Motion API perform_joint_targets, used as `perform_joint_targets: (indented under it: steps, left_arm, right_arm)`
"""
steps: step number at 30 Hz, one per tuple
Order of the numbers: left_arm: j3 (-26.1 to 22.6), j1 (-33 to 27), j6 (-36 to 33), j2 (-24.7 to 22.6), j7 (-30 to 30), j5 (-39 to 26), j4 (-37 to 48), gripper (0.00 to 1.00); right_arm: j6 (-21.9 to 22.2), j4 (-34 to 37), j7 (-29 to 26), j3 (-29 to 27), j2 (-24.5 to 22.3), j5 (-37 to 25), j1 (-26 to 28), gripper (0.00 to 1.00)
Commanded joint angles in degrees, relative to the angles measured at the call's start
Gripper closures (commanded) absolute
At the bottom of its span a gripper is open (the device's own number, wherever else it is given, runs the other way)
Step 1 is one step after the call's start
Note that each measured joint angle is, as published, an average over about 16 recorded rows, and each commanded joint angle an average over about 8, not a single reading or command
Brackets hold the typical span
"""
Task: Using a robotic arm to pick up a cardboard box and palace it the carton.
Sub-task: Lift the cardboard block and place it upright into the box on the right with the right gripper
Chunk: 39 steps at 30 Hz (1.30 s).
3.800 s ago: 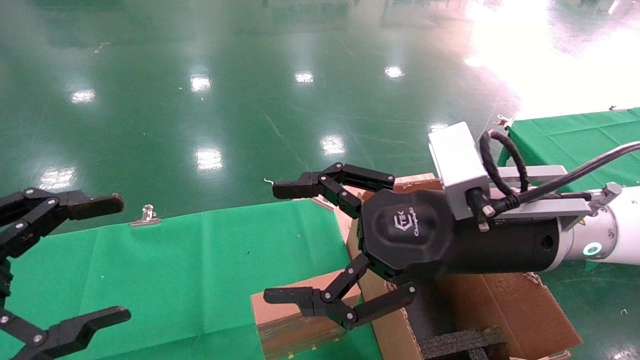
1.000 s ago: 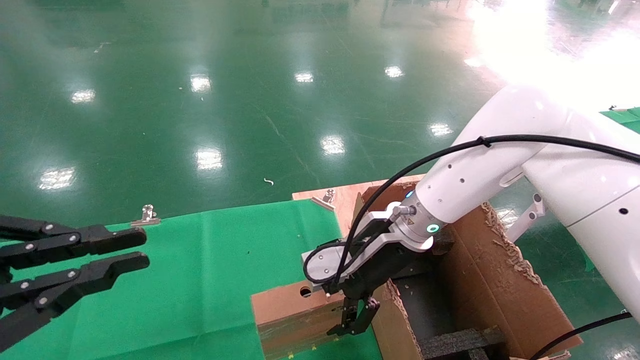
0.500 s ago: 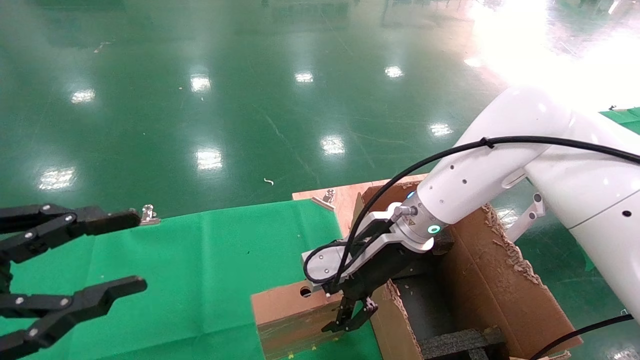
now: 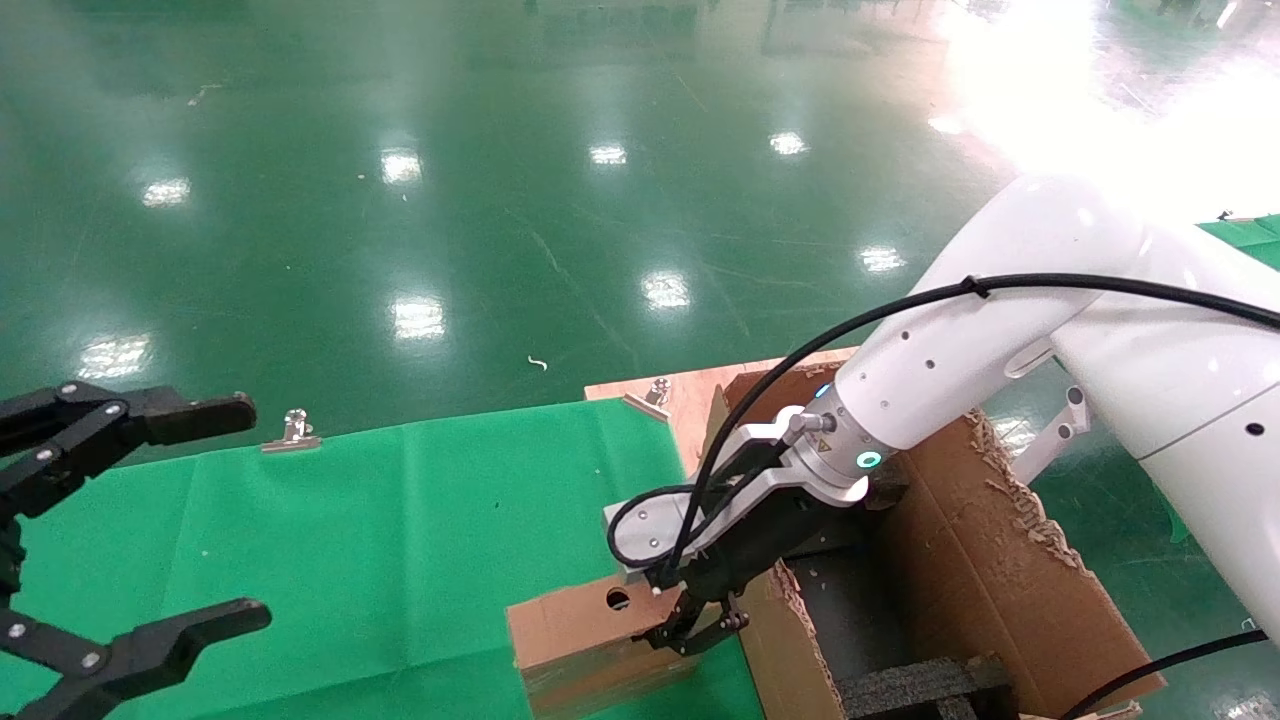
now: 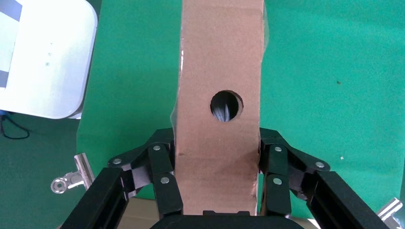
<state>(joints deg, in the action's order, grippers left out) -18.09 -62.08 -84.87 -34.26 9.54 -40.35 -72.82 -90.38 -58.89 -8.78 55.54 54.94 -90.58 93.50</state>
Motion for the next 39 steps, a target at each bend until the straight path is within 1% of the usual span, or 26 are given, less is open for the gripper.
perform_joint_targets:
  steps: [1,6,10,16,22,26,29,33,39]
  left_arm:
    - [0.0,0.0,0.0,0.0,0.0,0.0,0.0,0.00]
    - [0.0,0.0,0.0,0.0,0.0,0.0,0.0,0.00]
    - [0.0,0.0,0.0,0.0,0.0,0.0,0.0,0.00]
    - [0.0,0.0,0.0,0.0,0.0,0.0,0.0,0.00]
    - [0.0,0.0,0.0,0.0,0.0,0.0,0.0,0.00]
    - [0.0,0.0,0.0,0.0,0.0,0.0,0.0,0.00]
    - [0.0,0.0,0.0,0.0,0.0,0.0,0.0,0.00]
    - [-0.1,0.0,0.0,0.0,0.0,0.0,0.0,0.00]
    - [-0.1,0.0,0.0,0.0,0.0,0.0,0.0,0.00]
  right_arm:
    - [0.0,-0.1,0.1,0.0,0.0,-0.2,-0.1,1.00]
    - [0.3,1.0,-0.7,-0.1,-0.4,1.4,0.9,1.00]
    - [0.0,2.6,-1.3,0.0,-1.2,3.0,4.3,1.00]
    - [-0.5,6.1,0.0,1.5,-2.4,4.1,13.2,1.00]
    - [-0.6,11.5,3.7,3.8,-3.9,5.2,23.0,1.00]
    - [-0.6,15.0,6.1,5.7,-4.5,6.3,27.7,1.00]
    - [-0.6,17.2,7.4,7.1,-5.0,7.4,29.8,1.00]
    - [-0.4,19.3,8.3,8.9,-6.4,8.8,31.1,1.00]
    - [-0.3,21.2,8.4,11.4,-11.2,9.3,32.5,1.00]
